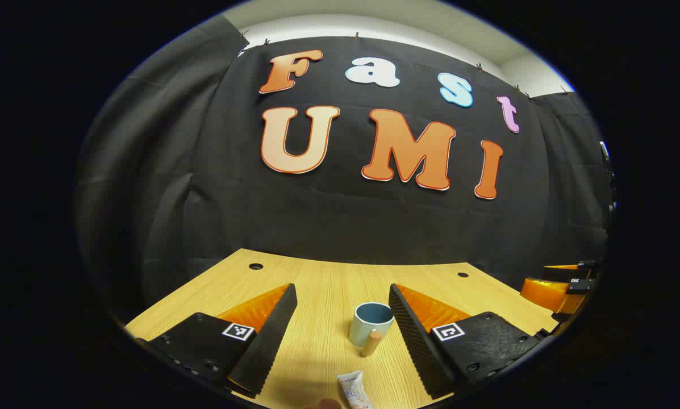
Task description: Put the toothbrush and toothpaste on the desktop into the cup, then pick up the cup and place it on the coaster on the desktop.
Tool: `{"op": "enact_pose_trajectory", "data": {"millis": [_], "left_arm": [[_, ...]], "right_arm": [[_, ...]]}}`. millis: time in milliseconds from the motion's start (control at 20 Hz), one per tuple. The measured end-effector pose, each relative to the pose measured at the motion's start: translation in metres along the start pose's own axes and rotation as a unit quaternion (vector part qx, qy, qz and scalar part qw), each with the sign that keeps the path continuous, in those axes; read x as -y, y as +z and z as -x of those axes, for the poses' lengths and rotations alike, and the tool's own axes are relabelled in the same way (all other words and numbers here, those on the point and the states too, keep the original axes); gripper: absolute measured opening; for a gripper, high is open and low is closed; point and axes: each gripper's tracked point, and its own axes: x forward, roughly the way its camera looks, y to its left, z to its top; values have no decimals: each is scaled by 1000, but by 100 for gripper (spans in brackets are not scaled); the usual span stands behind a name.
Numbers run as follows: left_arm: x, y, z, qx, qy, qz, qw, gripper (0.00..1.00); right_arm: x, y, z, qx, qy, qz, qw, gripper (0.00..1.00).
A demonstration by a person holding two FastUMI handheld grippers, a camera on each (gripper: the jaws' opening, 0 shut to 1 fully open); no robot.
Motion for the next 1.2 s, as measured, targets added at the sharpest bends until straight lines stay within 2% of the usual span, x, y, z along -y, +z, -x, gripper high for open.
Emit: {"op": "enact_pose_trajectory", "data": {"millis": [650, 1200], "left_arm": [[-12, -7, -9, -13, 17, -10, 1000, 98], [-10, -29, -20, -43, 2, -10, 999, 98]], "right_arm": [[-13, -4, -9, -9, 19, 18, 1000, 99], [-18, -16, -19, -29, 21, 25, 999, 99]]}}
